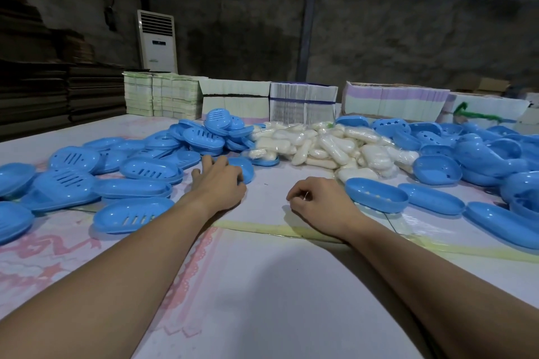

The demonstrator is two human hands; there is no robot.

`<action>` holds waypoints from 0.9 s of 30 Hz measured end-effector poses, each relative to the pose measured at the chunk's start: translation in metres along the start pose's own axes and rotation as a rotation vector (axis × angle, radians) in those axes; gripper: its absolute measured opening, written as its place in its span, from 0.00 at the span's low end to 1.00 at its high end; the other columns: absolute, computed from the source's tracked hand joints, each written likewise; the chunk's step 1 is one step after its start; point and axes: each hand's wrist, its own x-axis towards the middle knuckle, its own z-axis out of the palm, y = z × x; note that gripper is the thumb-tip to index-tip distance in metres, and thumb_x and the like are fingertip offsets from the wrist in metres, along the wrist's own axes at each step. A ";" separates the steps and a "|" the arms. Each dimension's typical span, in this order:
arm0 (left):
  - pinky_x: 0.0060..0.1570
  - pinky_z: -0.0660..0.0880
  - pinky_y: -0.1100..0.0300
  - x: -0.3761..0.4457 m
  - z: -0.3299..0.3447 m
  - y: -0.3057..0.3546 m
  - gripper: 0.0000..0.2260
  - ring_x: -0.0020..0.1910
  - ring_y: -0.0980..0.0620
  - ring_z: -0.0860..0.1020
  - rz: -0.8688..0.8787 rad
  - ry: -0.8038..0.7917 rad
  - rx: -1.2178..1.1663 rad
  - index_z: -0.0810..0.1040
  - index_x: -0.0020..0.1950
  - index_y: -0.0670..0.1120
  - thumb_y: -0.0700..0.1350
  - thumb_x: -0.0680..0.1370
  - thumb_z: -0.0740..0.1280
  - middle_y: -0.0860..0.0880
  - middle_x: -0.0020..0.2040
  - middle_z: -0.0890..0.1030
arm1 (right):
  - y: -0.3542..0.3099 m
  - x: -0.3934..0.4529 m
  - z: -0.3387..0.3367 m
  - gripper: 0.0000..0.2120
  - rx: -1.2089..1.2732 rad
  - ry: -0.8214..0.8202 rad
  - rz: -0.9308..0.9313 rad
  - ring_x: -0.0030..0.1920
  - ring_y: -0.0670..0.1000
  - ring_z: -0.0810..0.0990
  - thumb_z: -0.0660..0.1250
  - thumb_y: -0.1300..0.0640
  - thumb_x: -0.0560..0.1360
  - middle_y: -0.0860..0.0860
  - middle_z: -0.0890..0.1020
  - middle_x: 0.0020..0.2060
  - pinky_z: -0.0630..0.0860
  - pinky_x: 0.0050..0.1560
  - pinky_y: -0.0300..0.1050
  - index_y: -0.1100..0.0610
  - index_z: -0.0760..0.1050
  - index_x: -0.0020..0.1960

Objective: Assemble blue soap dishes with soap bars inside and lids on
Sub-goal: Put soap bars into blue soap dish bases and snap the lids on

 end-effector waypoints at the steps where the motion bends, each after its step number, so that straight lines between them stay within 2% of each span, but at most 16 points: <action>1: 0.61 0.65 0.47 -0.002 0.000 0.003 0.05 0.65 0.44 0.61 0.037 0.010 -0.056 0.79 0.52 0.54 0.53 0.79 0.66 0.50 0.59 0.70 | 0.000 0.000 0.000 0.08 0.001 0.006 0.002 0.42 0.43 0.75 0.65 0.55 0.73 0.39 0.79 0.38 0.70 0.44 0.39 0.47 0.82 0.46; 3: 0.62 0.63 0.51 -0.007 -0.001 0.011 0.01 0.65 0.46 0.61 0.112 0.003 -0.217 0.80 0.46 0.56 0.51 0.77 0.69 0.52 0.59 0.71 | 0.002 0.000 -0.002 0.08 0.008 0.027 0.011 0.42 0.43 0.76 0.65 0.55 0.73 0.40 0.80 0.39 0.72 0.45 0.41 0.47 0.83 0.46; 5: 0.63 0.62 0.55 -0.015 -0.004 0.022 0.03 0.64 0.50 0.62 0.223 -0.052 -0.350 0.80 0.44 0.58 0.51 0.76 0.71 0.53 0.59 0.73 | 0.005 0.001 -0.006 0.09 0.005 0.066 0.029 0.43 0.44 0.77 0.65 0.55 0.73 0.42 0.82 0.40 0.74 0.46 0.43 0.47 0.83 0.45; 8: 0.61 0.63 0.59 -0.027 -0.004 0.042 0.04 0.62 0.55 0.64 0.403 -0.138 -0.397 0.78 0.45 0.62 0.53 0.76 0.71 0.58 0.58 0.74 | 0.016 0.002 -0.015 0.08 -0.015 0.155 0.060 0.44 0.45 0.76 0.65 0.56 0.73 0.43 0.82 0.41 0.72 0.44 0.43 0.47 0.83 0.44; 10: 0.60 0.63 0.61 -0.032 -0.002 0.051 0.03 0.62 0.57 0.64 0.463 -0.165 -0.397 0.78 0.46 0.64 0.55 0.76 0.71 0.60 0.59 0.73 | 0.026 0.005 -0.022 0.08 -0.082 0.222 0.085 0.49 0.47 0.74 0.66 0.54 0.74 0.44 0.80 0.45 0.71 0.46 0.45 0.48 0.82 0.48; 12: 0.61 0.65 0.61 -0.032 -0.001 0.053 0.02 0.63 0.58 0.65 0.469 -0.172 -0.412 0.79 0.46 0.63 0.54 0.76 0.71 0.60 0.60 0.73 | 0.036 0.006 -0.028 0.09 -0.162 0.254 0.114 0.55 0.49 0.71 0.66 0.54 0.75 0.45 0.77 0.49 0.71 0.51 0.46 0.48 0.81 0.53; 14: 0.62 0.66 0.63 -0.032 0.000 0.048 0.02 0.63 0.60 0.68 0.439 -0.190 -0.484 0.81 0.47 0.61 0.53 0.76 0.71 0.61 0.59 0.73 | 0.042 0.007 -0.032 0.11 -0.215 0.217 0.130 0.57 0.50 0.70 0.66 0.55 0.76 0.47 0.77 0.51 0.72 0.53 0.47 0.48 0.79 0.57; 17: 0.58 0.65 0.69 -0.031 0.001 0.042 0.05 0.61 0.61 0.72 0.385 -0.189 -0.544 0.82 0.50 0.59 0.50 0.76 0.72 0.62 0.57 0.73 | 0.048 0.009 -0.034 0.14 -0.335 0.129 0.147 0.57 0.51 0.71 0.65 0.61 0.75 0.48 0.78 0.52 0.75 0.53 0.50 0.48 0.79 0.57; 20: 0.57 0.65 0.72 -0.030 0.003 0.042 0.03 0.60 0.61 0.73 0.364 -0.195 -0.556 0.82 0.49 0.58 0.50 0.76 0.72 0.61 0.57 0.74 | 0.054 0.010 -0.041 0.13 -0.464 0.124 0.238 0.56 0.52 0.73 0.67 0.59 0.75 0.48 0.80 0.53 0.75 0.52 0.49 0.46 0.79 0.56; 24: 0.63 0.69 0.68 -0.029 0.004 0.043 0.01 0.59 0.60 0.75 0.351 -0.201 -0.614 0.83 0.47 0.55 0.50 0.76 0.73 0.57 0.56 0.76 | 0.063 0.008 -0.049 0.15 -0.598 0.122 0.322 0.60 0.55 0.70 0.66 0.57 0.74 0.49 0.78 0.57 0.67 0.60 0.54 0.45 0.78 0.58; 27: 0.67 0.70 0.61 -0.028 0.006 0.044 0.01 0.59 0.59 0.75 0.353 -0.197 -0.609 0.82 0.46 0.55 0.50 0.76 0.73 0.56 0.56 0.76 | 0.059 0.018 -0.049 0.19 -0.680 0.140 0.225 0.63 0.56 0.68 0.66 0.56 0.75 0.50 0.76 0.61 0.66 0.61 0.55 0.46 0.74 0.65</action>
